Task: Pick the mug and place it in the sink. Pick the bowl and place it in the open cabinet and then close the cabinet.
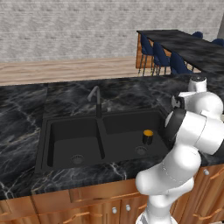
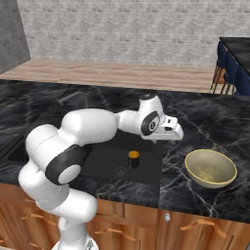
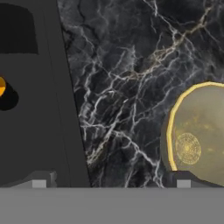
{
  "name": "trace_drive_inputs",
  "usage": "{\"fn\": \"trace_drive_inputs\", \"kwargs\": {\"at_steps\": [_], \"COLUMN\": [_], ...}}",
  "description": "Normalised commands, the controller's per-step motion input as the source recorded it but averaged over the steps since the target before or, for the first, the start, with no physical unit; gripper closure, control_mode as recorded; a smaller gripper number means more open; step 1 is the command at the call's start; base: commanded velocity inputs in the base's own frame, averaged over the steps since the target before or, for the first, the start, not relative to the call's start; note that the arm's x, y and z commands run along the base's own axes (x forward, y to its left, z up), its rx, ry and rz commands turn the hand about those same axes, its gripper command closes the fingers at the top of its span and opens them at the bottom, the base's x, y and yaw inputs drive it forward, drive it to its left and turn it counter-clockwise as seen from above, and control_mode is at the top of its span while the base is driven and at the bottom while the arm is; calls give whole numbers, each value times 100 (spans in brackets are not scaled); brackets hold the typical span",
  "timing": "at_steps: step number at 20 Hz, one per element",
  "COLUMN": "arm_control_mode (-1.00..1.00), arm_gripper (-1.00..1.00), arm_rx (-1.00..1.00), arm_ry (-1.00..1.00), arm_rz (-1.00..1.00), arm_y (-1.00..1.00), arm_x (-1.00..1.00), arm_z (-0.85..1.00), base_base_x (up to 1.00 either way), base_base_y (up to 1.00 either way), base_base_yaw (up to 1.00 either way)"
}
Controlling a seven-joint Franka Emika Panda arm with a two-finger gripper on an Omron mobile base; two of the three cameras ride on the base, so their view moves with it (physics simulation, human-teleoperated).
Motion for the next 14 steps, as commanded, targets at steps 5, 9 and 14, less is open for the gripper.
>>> {"fn": "trace_drive_inputs", "kwargs": {"at_steps": [5, 9, 14], "arm_control_mode": [-100, -100, -100], "arm_gripper": [-100, -100, -100], "arm_rx": [17, -2, 0], "arm_ry": [7, 9, -1], "arm_rz": [-15, -17, -4], "arm_y": [-84, -70, -9], "arm_x": [-27, -1, -18], "arm_z": [-3, -6, -13], "base_base_x": [0, 0, 0], "base_base_y": [0, 0, 0], "base_base_yaw": [0, 0, 0]}}
